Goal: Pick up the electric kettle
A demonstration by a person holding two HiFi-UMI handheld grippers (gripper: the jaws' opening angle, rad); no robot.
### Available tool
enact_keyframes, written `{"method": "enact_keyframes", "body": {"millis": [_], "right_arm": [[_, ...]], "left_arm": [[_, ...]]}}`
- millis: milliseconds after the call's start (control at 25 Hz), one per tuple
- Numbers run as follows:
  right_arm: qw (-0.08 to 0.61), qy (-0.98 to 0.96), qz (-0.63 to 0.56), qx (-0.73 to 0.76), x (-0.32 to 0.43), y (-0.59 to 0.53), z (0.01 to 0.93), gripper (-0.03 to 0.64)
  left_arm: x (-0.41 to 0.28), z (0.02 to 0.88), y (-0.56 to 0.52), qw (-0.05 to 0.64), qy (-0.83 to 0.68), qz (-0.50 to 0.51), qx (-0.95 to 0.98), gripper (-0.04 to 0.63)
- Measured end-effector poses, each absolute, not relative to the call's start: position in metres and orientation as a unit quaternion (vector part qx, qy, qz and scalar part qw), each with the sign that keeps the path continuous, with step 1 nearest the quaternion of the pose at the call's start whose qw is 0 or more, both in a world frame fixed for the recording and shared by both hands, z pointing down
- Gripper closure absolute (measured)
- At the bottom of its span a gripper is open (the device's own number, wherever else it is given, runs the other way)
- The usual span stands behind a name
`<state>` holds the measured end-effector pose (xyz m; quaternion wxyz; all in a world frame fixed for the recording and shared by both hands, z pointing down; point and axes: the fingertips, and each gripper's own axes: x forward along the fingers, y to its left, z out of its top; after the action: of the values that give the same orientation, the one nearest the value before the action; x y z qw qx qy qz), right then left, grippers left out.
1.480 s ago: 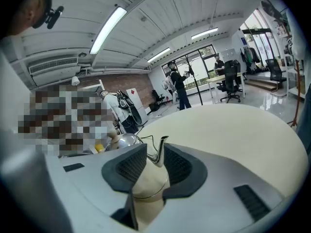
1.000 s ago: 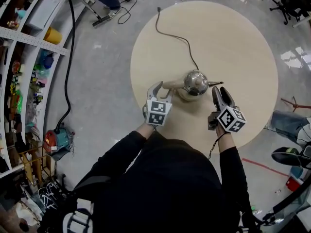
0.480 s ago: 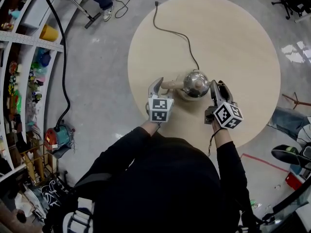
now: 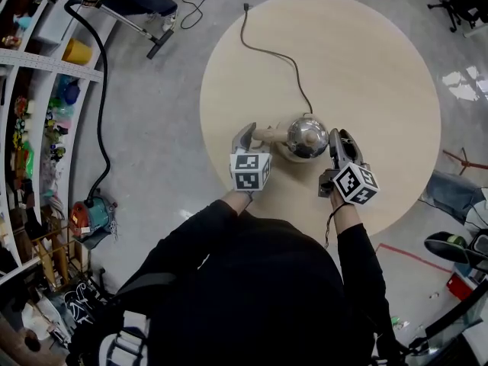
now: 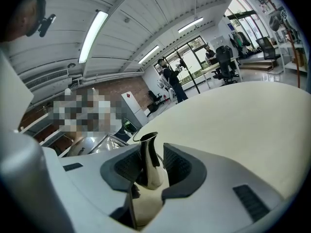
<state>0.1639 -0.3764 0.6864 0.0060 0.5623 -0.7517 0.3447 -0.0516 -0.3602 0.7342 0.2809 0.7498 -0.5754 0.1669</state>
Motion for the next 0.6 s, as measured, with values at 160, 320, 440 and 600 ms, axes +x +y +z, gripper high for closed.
{"method": "enact_keyframes", "body": {"millis": [160,320,440,600], "right_arm": [[0.008,-0.752,0.345,0.561,0.1616,-0.3764,0.6861,0.511],[0.022,-0.752,0.342,0.563,0.1616,-0.3765,0.6865,0.515],[0.028,-0.751,0.34,0.565,0.1619,-0.3749,0.686,0.517],[0.017,-0.754,0.344,0.56,0.1611,-0.3759,0.683,0.517]], "left_arm": [[-0.0486,0.7365,-0.359,0.31,-0.568,0.15,0.747,0.449],[-0.0463,0.737,-0.3591,0.308,-0.565,0.158,0.749,0.465],[-0.0457,0.7369,-0.3571,0.307,-0.564,0.167,0.748,0.465],[-0.0459,0.7355,-0.3578,0.312,-0.562,0.169,0.747,0.464]]}}
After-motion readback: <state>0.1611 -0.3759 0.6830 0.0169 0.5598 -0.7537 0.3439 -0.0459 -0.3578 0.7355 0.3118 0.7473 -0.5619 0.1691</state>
